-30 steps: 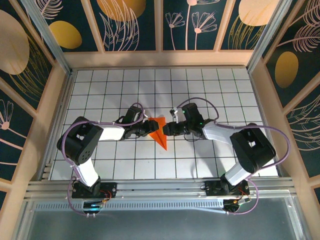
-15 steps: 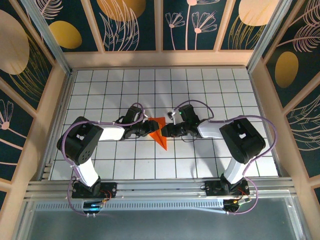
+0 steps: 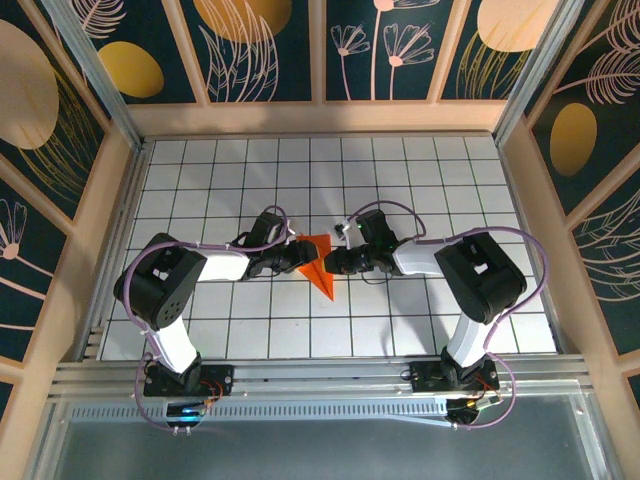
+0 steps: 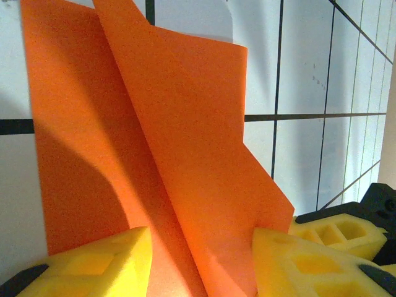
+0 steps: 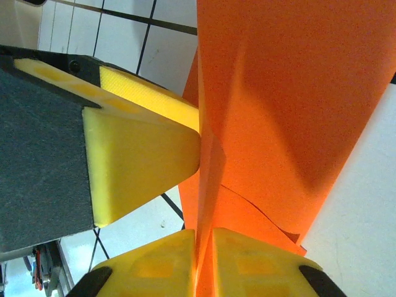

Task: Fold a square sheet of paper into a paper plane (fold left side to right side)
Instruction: Fourth fold the wing at the center of the table.

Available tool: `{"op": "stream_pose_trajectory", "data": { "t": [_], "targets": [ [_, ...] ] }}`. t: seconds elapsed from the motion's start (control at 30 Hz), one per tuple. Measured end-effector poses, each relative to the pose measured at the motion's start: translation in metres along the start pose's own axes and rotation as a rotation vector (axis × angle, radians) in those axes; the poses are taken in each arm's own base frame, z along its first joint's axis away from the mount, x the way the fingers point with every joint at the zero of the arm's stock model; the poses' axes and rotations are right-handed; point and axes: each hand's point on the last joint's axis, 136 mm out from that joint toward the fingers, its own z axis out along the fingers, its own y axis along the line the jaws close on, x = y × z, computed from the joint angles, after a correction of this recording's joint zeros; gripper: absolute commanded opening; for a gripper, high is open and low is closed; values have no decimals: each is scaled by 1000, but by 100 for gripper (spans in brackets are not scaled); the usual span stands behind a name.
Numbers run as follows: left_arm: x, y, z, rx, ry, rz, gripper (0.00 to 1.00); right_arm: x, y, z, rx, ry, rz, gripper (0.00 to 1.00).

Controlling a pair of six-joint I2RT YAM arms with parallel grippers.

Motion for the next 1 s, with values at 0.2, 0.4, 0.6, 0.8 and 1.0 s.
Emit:
{"op": "stream_pose_trajectory", "data": {
  "t": [0.2, 0.4, 0.6, 0.8, 1.0],
  "targets": [
    [0, 0, 0, 0, 0, 0, 47, -1, -4, 0, 24, -10, 2, 9],
    [0, 0, 0, 0, 0, 0, 46, -1, -10, 0, 55, -12, 7, 8],
    [0, 0, 0, 0, 0, 0, 47, 0, -14, -1, 77, -13, 10, 8],
    [0, 0, 0, 0, 0, 0, 46, 0, -17, 0, 89, -13, 14, 8],
    [0, 0, 0, 0, 0, 0, 47, 3, -21, 2, 98, -4, 22, 8]
  ]
}}
